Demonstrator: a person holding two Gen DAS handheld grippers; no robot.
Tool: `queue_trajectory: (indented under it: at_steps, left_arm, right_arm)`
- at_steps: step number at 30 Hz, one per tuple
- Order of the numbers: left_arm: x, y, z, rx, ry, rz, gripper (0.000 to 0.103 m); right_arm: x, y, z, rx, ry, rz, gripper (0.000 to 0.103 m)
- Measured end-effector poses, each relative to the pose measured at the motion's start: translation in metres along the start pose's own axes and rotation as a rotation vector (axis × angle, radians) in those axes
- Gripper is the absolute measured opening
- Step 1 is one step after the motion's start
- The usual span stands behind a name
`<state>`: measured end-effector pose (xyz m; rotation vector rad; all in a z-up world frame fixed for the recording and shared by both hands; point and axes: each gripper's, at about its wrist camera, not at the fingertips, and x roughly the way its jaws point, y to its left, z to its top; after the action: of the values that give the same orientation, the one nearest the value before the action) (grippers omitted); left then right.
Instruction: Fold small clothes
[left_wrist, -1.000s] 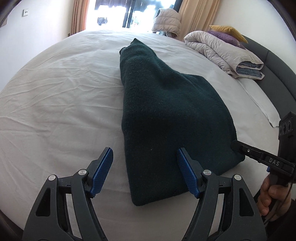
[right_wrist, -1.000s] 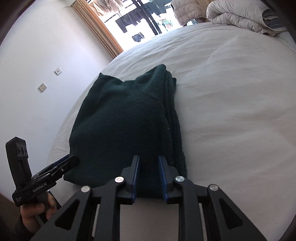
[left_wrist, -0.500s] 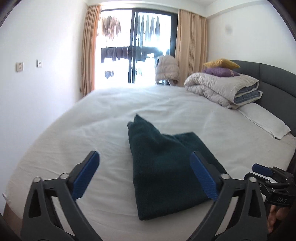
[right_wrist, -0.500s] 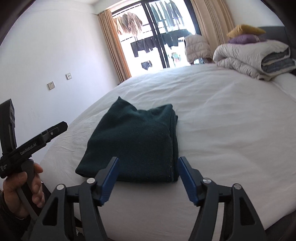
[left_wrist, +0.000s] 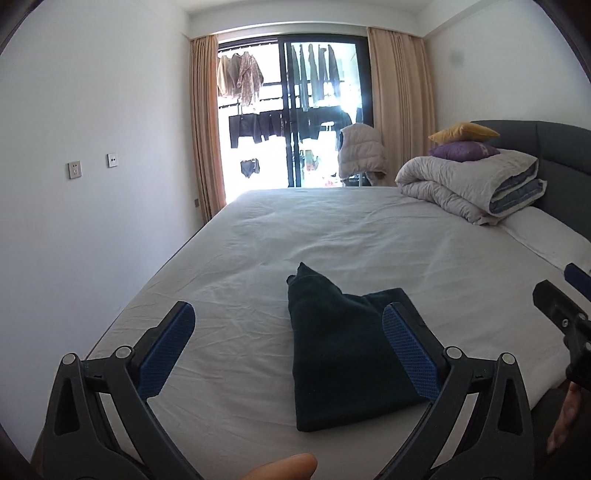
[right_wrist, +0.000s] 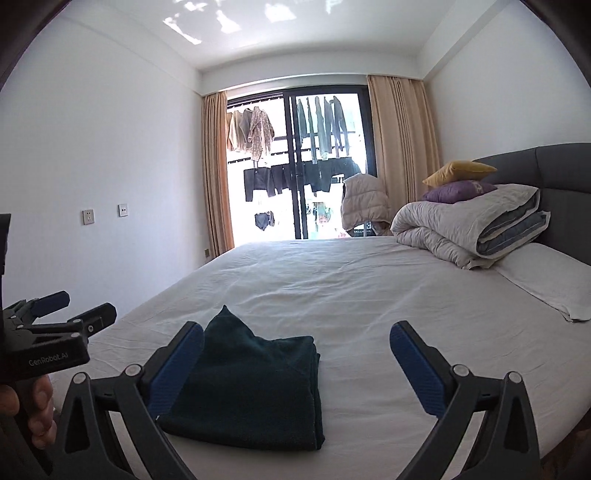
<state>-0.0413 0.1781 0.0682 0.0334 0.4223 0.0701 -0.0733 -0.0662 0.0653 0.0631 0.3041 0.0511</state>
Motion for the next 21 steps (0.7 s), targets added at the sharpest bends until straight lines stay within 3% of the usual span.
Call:
queue_trajectory:
  at_steps: [9,21]
  left_arm:
    - [0.036,0.007,-0.028,-0.068,0.181,-0.029,0.103]
    - [0.076,0.005,-0.053,-0.060,0.279,-0.034,0.103]
  right_arm:
    - [0.031,-0.004,-0.012,0.037,0.247,-0.070,0.103]
    - [0.045,0.010,-0.028,0.024,0.325,-0.057,0.103]
